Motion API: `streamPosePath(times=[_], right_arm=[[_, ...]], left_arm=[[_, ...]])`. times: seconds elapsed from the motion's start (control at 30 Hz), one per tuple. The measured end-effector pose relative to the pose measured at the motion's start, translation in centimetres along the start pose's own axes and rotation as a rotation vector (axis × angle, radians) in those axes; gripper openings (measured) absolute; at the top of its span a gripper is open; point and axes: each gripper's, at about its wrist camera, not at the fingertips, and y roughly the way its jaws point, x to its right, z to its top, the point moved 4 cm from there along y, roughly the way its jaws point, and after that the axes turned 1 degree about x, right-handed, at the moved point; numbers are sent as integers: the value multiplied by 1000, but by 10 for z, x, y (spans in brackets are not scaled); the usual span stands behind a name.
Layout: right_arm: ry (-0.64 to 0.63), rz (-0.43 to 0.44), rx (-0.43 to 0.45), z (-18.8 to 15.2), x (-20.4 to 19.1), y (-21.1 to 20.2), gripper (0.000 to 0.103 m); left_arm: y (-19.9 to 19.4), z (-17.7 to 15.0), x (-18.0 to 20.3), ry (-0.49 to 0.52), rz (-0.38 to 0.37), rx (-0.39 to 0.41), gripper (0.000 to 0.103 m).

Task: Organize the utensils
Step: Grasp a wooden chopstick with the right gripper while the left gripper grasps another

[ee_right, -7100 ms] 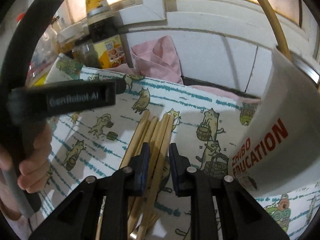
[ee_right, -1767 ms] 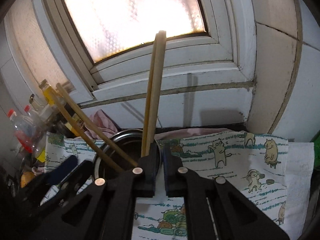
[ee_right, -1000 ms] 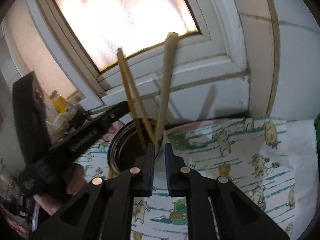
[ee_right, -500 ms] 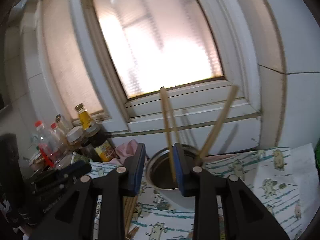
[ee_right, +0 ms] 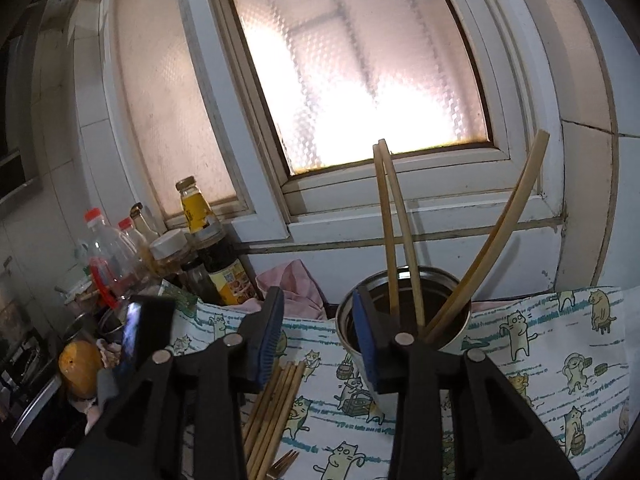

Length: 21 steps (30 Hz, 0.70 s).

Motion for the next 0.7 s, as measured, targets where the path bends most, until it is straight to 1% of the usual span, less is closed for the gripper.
streamPosePath(times=[0.03,0.2,0.27,0.3,0.37,0.43,0.53,0.57,0.6,0.67,0.7], right_arm=[[-1,-3,-1,-1,0,1,35],[-22,-24,-9,-4,-2,6,35],[-28,-35,-7,-5,-2,7,36],[-32,-42,-8,-6,-3,8,36],[-36,-46,-15,-8,-3,11,36],[-37,-44,-25,-11,-6,13,36],[-51,-34,-35,-16,-13,16,37],[-57,-40,-27,-17,-14,15,38],[-67,-44,-18,-18,-17,14,37],[-70,-29,3,-17,-20,10,37],[-77,-10,22,-17,-23,6,37]], left_arm=[[2,2,-2,-7,-11,0,24],[6,6,-5,26,24,-7,22],[5,3,-7,11,3,0,22],[4,2,-7,18,5,5,21],[2,-3,-5,51,29,-4,18],[-3,-9,-4,85,60,-8,18],[-6,-14,-3,80,34,-30,17],[-7,-14,-5,72,26,-33,14],[-8,-14,-8,59,23,-34,13],[-11,-14,-15,28,-1,-47,6],[-14,-15,-19,10,-18,-54,6]])
